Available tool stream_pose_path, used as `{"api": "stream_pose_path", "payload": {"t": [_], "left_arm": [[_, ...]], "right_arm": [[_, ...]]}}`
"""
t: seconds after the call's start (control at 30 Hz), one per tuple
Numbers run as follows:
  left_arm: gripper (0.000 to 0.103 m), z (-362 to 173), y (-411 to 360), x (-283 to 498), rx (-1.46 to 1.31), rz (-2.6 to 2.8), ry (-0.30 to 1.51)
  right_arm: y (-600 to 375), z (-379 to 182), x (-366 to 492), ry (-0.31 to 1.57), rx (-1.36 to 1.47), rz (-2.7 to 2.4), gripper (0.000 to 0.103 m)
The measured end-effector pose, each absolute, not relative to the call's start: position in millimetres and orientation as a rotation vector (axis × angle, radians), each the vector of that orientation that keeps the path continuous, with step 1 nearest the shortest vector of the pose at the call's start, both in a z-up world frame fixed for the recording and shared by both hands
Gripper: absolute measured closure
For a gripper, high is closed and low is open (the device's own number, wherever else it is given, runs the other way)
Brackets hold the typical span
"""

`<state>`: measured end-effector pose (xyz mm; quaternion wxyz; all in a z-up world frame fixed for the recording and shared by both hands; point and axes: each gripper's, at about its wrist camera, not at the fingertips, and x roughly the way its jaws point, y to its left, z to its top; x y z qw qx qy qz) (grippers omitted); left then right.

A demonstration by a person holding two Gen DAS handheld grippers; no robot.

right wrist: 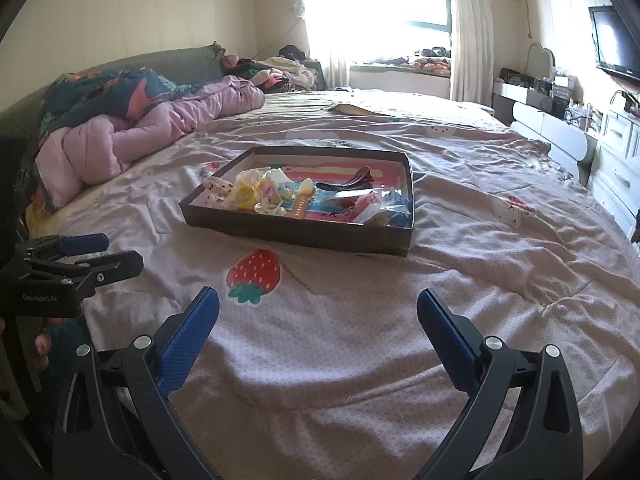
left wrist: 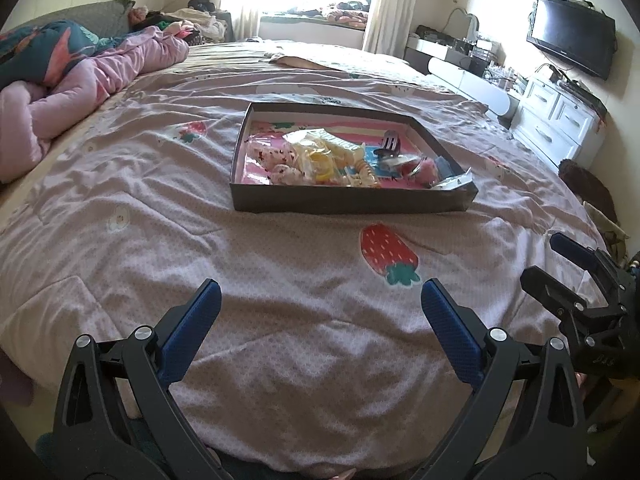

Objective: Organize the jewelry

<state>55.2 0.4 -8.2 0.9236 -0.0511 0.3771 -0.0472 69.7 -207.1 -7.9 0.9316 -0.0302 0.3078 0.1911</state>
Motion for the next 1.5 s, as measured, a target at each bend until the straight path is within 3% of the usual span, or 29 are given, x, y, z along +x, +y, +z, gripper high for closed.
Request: {"api": "stream_pose_path", "payload": {"t": [1.5], "left_arm": [[0.011,-0.7,6.2,50.6,-0.1,-0.058,0.758]], "right_arm": [[-199.9,1.4,70.8,0.615,-0.05,0.397,0.006]]}}
